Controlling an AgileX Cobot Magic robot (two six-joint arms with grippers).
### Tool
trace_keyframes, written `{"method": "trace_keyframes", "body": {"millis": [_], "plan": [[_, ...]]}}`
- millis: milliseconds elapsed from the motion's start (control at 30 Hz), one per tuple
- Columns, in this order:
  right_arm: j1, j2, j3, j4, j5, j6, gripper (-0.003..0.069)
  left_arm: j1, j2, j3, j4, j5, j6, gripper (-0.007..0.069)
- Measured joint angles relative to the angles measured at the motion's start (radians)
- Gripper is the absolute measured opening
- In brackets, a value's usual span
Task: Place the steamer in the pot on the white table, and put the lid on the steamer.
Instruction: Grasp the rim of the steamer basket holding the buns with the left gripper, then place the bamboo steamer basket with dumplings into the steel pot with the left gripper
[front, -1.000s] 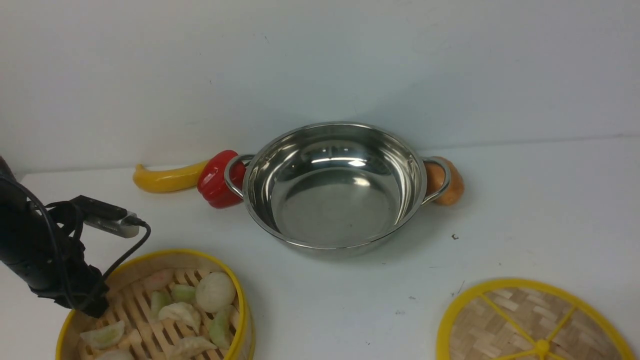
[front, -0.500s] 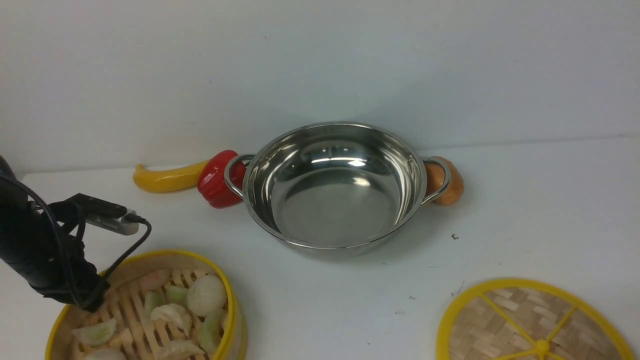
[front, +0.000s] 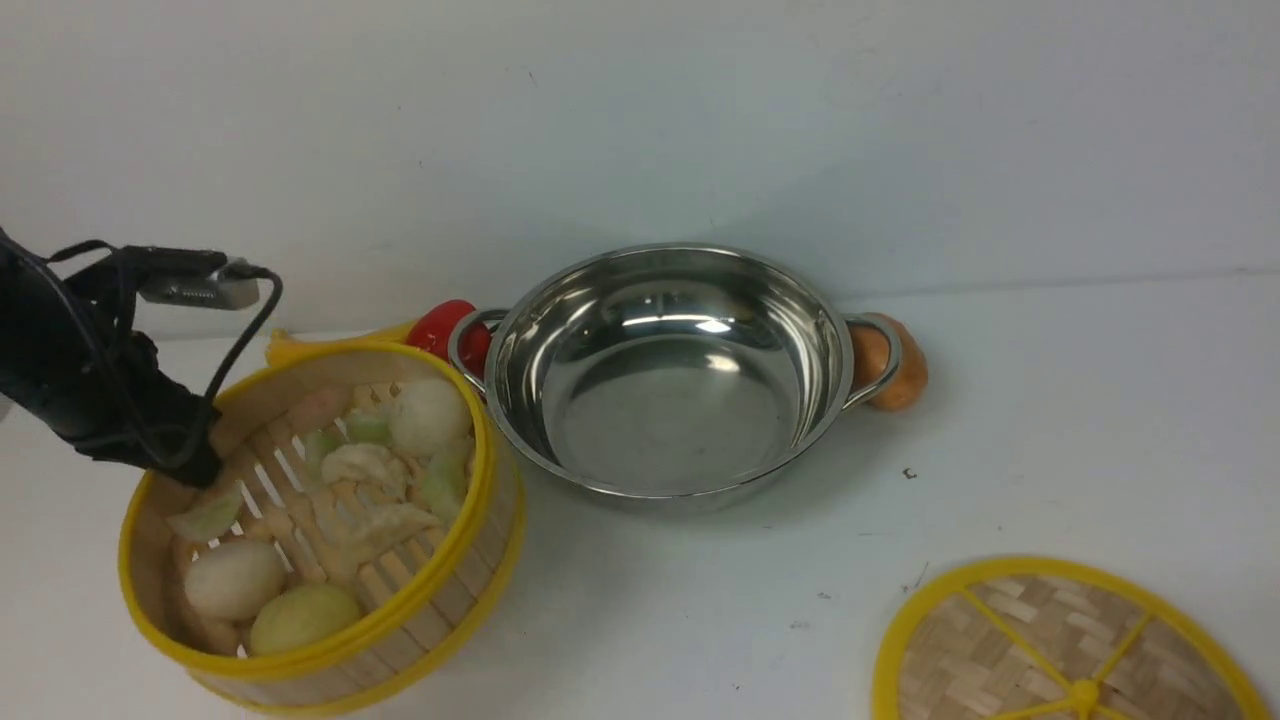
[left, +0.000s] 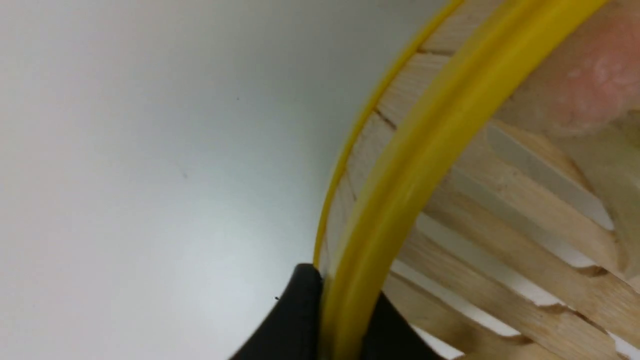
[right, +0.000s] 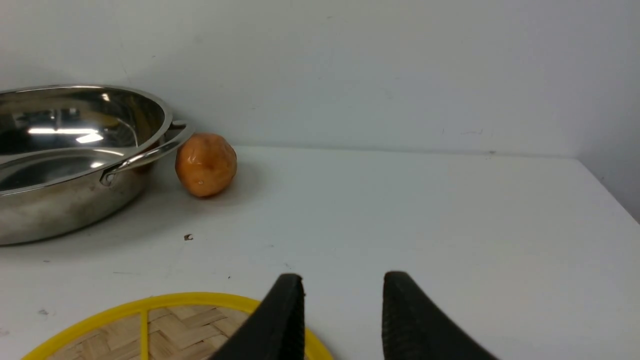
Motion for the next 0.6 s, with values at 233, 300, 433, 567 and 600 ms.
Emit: {"method": "trace_keyframes", "body": {"millis": [233,300,433,567,600], "plan": [[0.0,0.0,0.0,0.0,0.0,0.0,0.0243,-0.076,0.005,-0.108,0.045,0.076,-0.189,0.0031],[0.0,0.0,0.0,0.0,0.0,0.0,0.0243,-0.113,0.017,-0.159,0.099,0.096,-0.281,0.0031],[0.0,0.0,0.0,0.0,0.0,0.0,0.0243,-0.169,0.042,-0.238,0.189,0.098,-0.387,0.0031],[0.0,0.0,0.0,0.0,0.0,0.0,0.0243,-0.228,0.079,-0.349,0.212,0.1,-0.488,0.0031],[0.0,0.0,0.0,0.0,0.0,0.0,0.0243,-0.24,0.089,-0.381,0.196,0.1,-0.508,0.0031]]}}
